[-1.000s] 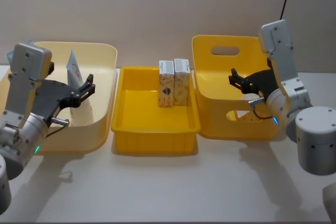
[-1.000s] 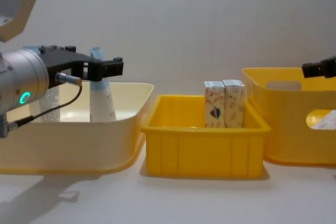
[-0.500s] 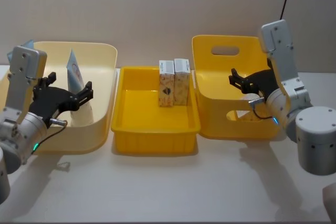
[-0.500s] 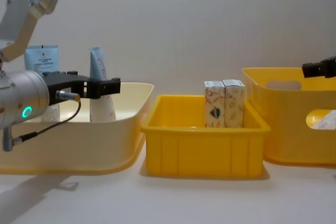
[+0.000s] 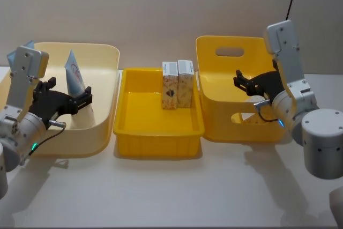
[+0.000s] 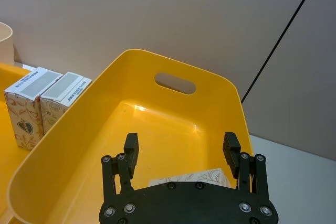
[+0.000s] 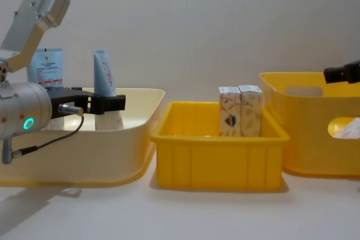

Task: Bimanual collaborative sorting of washing and personal care products

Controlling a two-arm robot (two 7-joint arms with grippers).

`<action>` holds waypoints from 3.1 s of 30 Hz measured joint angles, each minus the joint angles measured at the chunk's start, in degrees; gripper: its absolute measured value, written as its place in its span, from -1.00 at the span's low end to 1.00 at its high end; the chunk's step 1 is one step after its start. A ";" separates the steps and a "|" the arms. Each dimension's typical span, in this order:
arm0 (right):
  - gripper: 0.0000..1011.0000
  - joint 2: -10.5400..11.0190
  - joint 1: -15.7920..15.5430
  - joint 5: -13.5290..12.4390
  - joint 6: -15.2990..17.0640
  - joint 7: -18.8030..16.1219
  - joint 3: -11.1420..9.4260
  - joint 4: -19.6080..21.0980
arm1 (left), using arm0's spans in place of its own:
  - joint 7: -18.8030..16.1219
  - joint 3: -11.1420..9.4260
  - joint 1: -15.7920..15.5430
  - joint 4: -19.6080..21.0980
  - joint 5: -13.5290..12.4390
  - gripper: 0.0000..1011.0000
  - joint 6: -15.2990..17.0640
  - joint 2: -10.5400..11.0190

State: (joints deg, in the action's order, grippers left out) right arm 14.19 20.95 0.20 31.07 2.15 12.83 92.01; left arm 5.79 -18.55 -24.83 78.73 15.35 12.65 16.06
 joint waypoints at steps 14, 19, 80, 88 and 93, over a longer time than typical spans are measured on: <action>0.98 0.00 0.00 0.00 0.00 0.00 0.00 0.00 | 0.51 -0.08 -0.99 -1.53 -0.25 0.70 0.61 -0.07; 0.98 0.00 0.00 0.00 0.00 0.00 0.00 0.00 | 0.59 -0.10 -1.16 -1.77 -0.29 0.38 0.69 -0.10; 0.98 0.00 0.00 0.00 0.00 0.00 0.00 0.00 | 1.19 -0.11 -1.58 -2.30 -0.47 -0.38 0.62 -0.02; 0.98 0.00 0.00 0.00 0.00 0.00 0.00 0.00 | 3.11 -0.39 -2.54 -2.35 -0.94 -0.38 -1.66 0.47; 0.98 0.00 0.00 0.00 0.01 0.00 0.00 0.00 | 4.80 -0.48 -3.22 -2.18 -1.03 -0.38 -3.71 0.78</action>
State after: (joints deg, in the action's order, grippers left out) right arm 14.19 20.95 0.19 31.08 2.15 12.83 92.01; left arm 10.59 -19.03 -28.05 76.55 14.32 8.95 16.84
